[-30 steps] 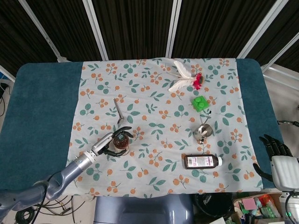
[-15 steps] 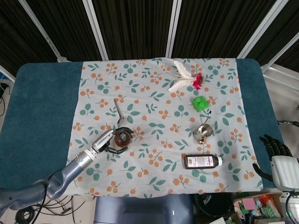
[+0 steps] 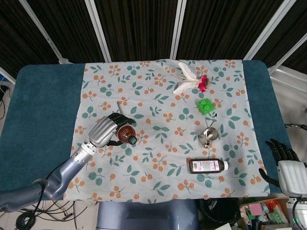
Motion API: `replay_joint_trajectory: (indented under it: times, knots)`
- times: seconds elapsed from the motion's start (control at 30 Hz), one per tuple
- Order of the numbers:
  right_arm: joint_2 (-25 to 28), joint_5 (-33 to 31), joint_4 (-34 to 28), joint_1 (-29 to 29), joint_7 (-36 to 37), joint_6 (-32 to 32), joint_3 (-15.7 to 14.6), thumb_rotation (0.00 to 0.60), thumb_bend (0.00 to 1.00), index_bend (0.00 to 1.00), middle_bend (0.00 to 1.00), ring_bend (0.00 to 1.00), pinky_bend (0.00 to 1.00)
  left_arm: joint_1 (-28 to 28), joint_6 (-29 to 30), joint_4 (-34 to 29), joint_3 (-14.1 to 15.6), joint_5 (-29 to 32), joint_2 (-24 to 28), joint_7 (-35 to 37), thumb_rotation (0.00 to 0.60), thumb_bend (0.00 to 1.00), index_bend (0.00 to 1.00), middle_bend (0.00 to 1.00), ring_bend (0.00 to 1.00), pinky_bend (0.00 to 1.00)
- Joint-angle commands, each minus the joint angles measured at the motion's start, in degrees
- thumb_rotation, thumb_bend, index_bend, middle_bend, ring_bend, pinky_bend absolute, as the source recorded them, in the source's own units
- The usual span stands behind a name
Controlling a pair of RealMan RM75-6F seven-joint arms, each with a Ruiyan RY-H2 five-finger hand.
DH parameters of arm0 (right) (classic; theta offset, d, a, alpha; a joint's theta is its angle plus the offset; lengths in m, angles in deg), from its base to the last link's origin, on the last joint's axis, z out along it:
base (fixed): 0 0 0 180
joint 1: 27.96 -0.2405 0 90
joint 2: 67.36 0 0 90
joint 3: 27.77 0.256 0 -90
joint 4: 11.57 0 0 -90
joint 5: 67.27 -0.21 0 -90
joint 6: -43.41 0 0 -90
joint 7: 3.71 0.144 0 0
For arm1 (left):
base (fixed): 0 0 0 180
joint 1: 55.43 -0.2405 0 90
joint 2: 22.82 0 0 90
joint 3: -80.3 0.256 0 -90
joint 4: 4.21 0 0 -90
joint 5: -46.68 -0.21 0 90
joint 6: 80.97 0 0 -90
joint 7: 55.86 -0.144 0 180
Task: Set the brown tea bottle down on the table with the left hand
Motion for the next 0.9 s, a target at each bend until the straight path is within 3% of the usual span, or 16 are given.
replay_joint_trajectory:
  times: [0.03, 0.17, 0.23, 0.33, 0.47, 0.57, 0.77, 0.9]
  knots:
    - [0.0, 0.2, 0.1, 0.0, -0.2, -0.2, 0.0, 0.6, 0.16, 0.15, 0.09, 0.13, 0.19, 0.1, 8.7, 2.4, -2.9, -4.8, 0.5, -24.5, 0.6, 0.59, 0.29, 0.36, 0.28, 0.3]
    - [-0.1, 0.0, 0.1, 0.0, -0.1, -0.1, 0.0, 0.6, 0.16, 0.15, 0.09, 0.13, 0.19, -0.6, 9.5, 1.4, -2.9, -3.6, -0.5, -22.0, 0.6, 0.59, 0.29, 0.36, 0.28, 0.3]
    - [-0.1, -0.1, 0.1, 0.0, -0.1, -0.1, 0.1, 0.6, 0.16, 0.15, 0.09, 0.13, 0.19, -1.1, 8.1, -2.5, -2.8, -1.4, -0.3, -15.5, 0.6, 0.59, 0.29, 0.36, 0.28, 0.3]
    - [-0.1, -0.3, 0.1, 0.0, 0.0, 0.1, 0.1, 0.6, 0.16, 0.15, 0.09, 0.13, 0.19, -1.6, 3.8, -11.5, -2.7, 3.1, 2.0, -2.5, 0.6, 0.59, 0.29, 0.35, 0.28, 0.3]
    - [0.0, -0.1, 0.3, -0.1, -0.2, 0.0, 0.1, 0.6, 0.16, 0.15, 0.09, 0.13, 0.19, -1.0, -5.3, -26.0, -3.7, 9.7, 9.1, 17.2, 0.6, 0.59, 0.29, 0.35, 0.28, 0.3]
    - [-0.1, 0.2, 0.5, -0.1, -0.4, -0.2, 0.1, 0.6, 0.16, 0.15, 0.09, 0.13, 0.19, 0.0, -11.1, -32.9, -5.1, 12.3, 14.5, 30.9, 0.6, 0.59, 0.29, 0.34, 0.28, 0.31]
    - [-0.1, 0.3, 0.8, -0.1, -0.5, -0.2, 0.1, 0.6, 0.16, 0.15, 0.09, 0.13, 0.19, 1.2, -19.9, -40.1, -7.4, 10.9, 23.6, 62.3, 0.6, 0.58, 0.26, 0.34, 0.28, 0.34]
    - [-0.2, 0.3, 0.7, -0.1, -0.6, -0.3, 0.1, 0.6, 0.16, 0.15, 0.09, 0.13, 0.19, 1.4, -20.1, -38.8, -7.6, 4.7, 26.5, 82.9, 0.6, 0.58, 0.25, 0.34, 0.28, 0.36]
